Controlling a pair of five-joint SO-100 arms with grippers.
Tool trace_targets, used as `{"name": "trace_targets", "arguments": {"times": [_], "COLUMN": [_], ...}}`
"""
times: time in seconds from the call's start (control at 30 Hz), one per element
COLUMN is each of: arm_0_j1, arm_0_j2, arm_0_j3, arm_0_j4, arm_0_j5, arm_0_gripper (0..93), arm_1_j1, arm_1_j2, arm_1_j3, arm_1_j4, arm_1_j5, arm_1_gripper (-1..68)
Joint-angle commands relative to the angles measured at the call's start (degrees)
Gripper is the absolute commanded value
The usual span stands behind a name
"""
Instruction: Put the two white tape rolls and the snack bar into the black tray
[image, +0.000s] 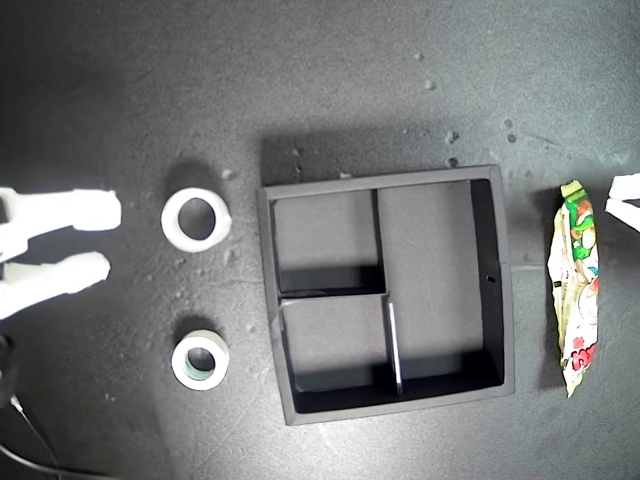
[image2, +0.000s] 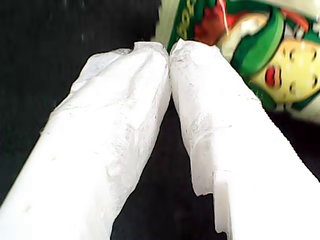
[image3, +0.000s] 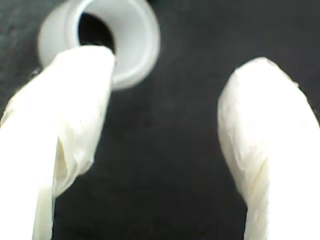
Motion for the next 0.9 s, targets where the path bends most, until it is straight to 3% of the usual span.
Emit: {"name": "trace_targets", "arguments": {"times": [0.0, 0.13, 0.3, 0.53, 0.63, 0.73, 0.87], "arm_0_j1": [-0.35, 1.41, 3.34, 3.52, 3.34, 3.08, 2.81], "arm_0_j2": [-12.13, -23.82, -38.67, -52.12, -55.28, -59.24, -66.27], "arm_0_j3": [-9.05, -11.87, -15.73, -22.24, -23.91, -26.02, -30.41], "arm_0_j4": [-1.32, -3.16, -4.75, -4.92, -4.92, -4.92, -4.92], "arm_0_j5": [0.97, 0.09, 0.88, 3.25, 4.57, 6.24, 7.91], "arm_0_gripper": [16.4, 16.2, 16.2, 16.0, 16.1, 16.3, 16.3], "arm_1_j1": [-0.79, -1.85, -0.97, 0.09, 1.41, -3.08, -8.35], "arm_1_j2": [0.44, 0.44, 0.44, 0.44, 0.44, 0.44, 0.44], "arm_1_j3": [0.62, 0.62, 0.62, 0.62, 0.62, -1.93, -6.15], "arm_1_j4": [-8.61, -14.77, -8.17, -5.36, -11.6, -16.96, -16.35], "arm_1_j5": [-20.57, -15.64, 11.51, 16.17, -2.11, -26.37, -40.43], "arm_1_gripper": [-0.2, 1.7, 13.6, 10.9, 9.3, 9.6, 27.4]}}
